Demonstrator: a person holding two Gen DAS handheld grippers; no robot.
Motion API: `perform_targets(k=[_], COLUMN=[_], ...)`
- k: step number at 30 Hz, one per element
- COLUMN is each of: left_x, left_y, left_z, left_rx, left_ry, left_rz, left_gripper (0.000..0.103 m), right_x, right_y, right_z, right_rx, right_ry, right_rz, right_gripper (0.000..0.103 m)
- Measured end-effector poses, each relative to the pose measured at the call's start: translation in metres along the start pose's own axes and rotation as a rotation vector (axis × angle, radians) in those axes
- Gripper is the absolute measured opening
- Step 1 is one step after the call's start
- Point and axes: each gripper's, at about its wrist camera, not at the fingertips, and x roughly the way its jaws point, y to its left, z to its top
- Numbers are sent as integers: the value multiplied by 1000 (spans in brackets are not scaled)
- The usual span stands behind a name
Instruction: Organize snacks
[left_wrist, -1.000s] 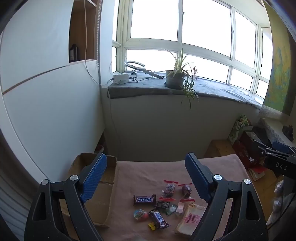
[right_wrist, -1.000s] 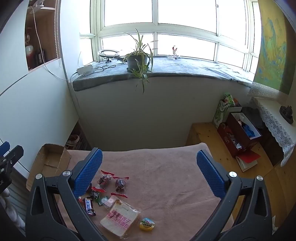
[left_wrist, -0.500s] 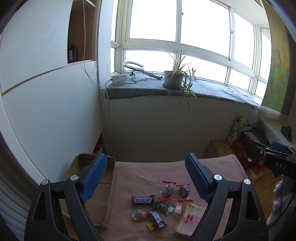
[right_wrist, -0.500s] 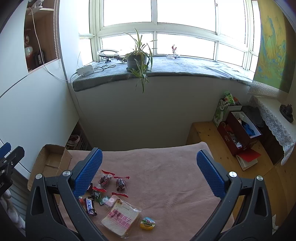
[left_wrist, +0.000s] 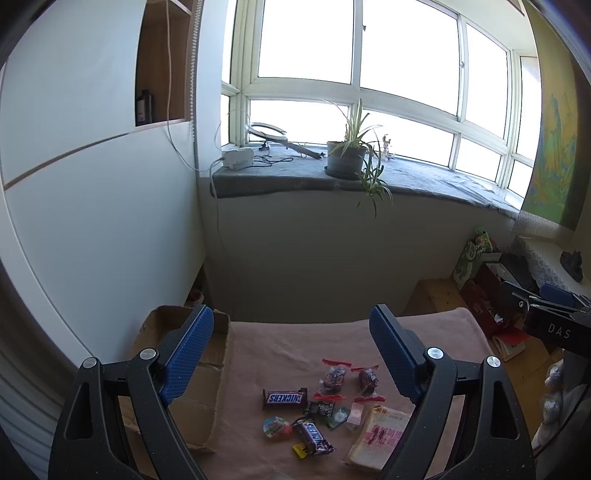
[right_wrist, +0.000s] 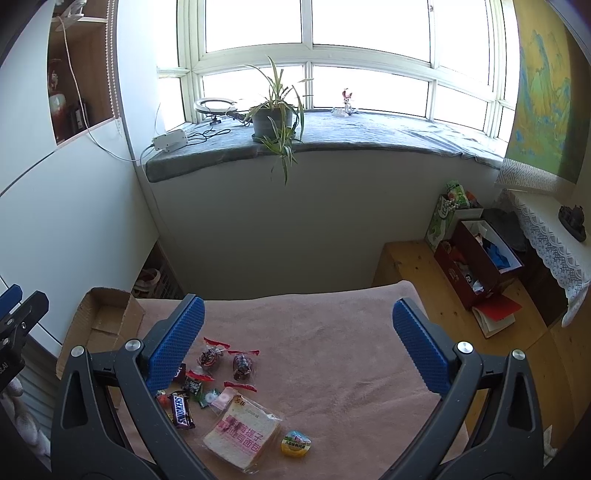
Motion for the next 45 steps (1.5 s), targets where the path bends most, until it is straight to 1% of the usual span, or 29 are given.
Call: perform_targets(k=[34,45], left_x=[0,5], left_y=[1,-1], left_z=[2,0], left_rx=[-2,1], left_ry=[3,26], left_rz=[-9,-37], left_gripper=[87,87], right_x=[5,9], right_y=[0,-2], right_z=[-8,-9], right_rx=[0,4], right_ry=[15,35], right_rz=[3,2], right_gripper=[103,103])
